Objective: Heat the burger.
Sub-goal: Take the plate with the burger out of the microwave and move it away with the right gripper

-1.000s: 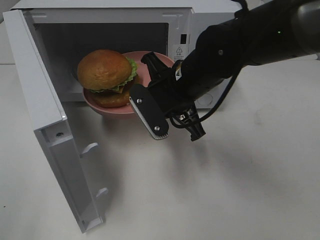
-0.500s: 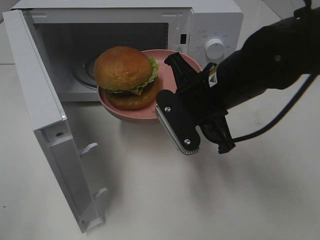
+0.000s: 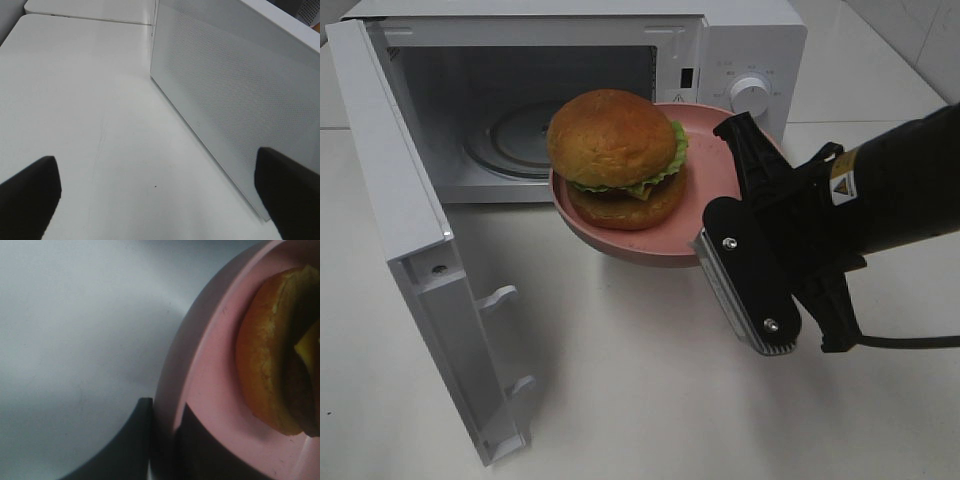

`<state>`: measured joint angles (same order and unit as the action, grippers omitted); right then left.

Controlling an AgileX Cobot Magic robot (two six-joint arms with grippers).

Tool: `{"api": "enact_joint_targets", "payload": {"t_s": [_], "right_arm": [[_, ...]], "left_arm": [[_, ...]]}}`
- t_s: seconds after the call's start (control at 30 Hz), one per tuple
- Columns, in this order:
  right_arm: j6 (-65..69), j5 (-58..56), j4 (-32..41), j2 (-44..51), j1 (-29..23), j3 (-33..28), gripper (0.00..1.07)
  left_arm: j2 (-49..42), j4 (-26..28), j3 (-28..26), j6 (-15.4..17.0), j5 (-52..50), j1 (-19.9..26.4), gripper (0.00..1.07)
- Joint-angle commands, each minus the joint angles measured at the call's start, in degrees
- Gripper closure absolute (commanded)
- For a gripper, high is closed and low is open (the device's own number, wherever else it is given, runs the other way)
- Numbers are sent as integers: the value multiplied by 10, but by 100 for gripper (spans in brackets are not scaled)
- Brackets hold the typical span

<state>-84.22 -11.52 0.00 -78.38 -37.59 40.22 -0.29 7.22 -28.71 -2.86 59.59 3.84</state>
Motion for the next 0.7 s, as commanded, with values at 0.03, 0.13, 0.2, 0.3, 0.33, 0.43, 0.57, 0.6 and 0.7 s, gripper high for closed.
{"api": "enact_joint_targets", "payload": {"t_s": [0.03,0.13,0.2,0.3,0.33,0.43,0.57,0.6,0.7], "right_arm": [[13,34,6,44,0,-18,107],[26,32,6,87,0,-44,107],[30,29,6,98,0,-49,107],[41,6,0,127,0,-61,107],[46,-10,0,150,0,-70,107],[72,-33,-25,179,0,-81,107],[117,-52,-54,206,0,-92,107],[156,-65,-81,225,0,-99,107],[210,-91,-127,248,0,-102,107]], "left_arm": [[-11,5,3,4,-3,2,9],[-11,5,3,4,-3,2,9],[-11,5,3,4,-3,2,9],[-11,5,3,4,-3,2,9],[-11,5,3,4,-3,2,9],[-11,5,3,4,-3,2,9],[-11,5,3,4,-3,2,9],[-11,5,3,4,-3,2,9],[-11,5,3,4,-3,2,9]]}}
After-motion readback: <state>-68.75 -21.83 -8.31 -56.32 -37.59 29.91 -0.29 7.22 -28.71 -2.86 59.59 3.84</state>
